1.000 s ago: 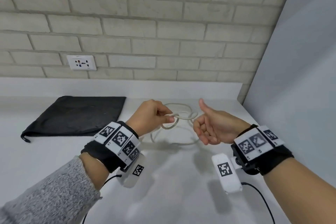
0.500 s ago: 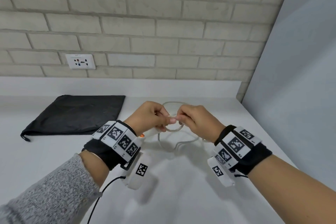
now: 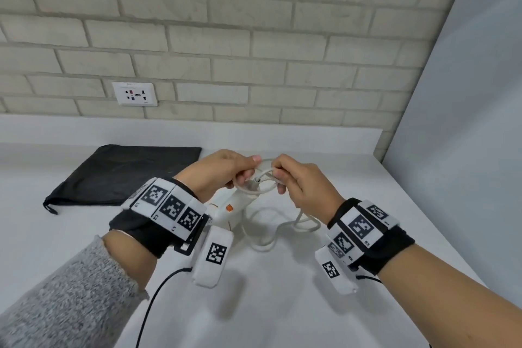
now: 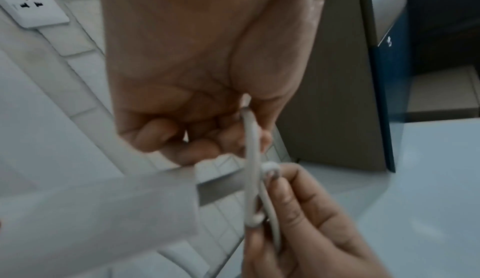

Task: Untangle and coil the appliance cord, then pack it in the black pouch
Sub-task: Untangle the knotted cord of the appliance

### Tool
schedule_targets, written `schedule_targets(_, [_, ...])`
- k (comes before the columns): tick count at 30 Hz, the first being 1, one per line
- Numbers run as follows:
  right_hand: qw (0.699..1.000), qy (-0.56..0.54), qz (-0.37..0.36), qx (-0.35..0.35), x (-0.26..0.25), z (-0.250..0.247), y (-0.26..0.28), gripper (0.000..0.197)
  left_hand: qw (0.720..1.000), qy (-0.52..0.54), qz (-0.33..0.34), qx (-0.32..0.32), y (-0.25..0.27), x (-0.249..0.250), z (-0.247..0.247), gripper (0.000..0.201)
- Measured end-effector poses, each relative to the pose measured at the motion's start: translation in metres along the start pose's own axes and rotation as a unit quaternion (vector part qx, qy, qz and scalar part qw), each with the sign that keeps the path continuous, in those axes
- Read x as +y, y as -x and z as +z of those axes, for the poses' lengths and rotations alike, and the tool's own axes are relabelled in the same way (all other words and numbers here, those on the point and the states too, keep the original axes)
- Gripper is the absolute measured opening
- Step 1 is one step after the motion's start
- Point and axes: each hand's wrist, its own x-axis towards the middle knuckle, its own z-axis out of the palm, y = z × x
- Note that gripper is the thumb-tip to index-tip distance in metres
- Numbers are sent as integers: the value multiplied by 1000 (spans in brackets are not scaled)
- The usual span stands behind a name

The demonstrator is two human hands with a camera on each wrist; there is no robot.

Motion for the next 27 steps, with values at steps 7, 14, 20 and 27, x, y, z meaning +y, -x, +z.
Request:
schedule_targets(7, [999, -42, 25, 18, 15, 1, -1, 16, 866, 494, 18, 78, 6, -12, -7, 47])
schedule_targets(14, [992, 97, -78, -27, 5, -6, -11, 24, 982, 87, -102, -131, 19, 2, -17, 61])
schedule_targets(20, [996, 74, -58, -4, 6, -8, -12, 28, 981, 174, -41, -76, 13, 6, -11, 35])
schedule_targets(27, [990, -119, 76, -31, 13, -10, 0, 18, 825, 547, 55, 130, 5, -8, -26, 38])
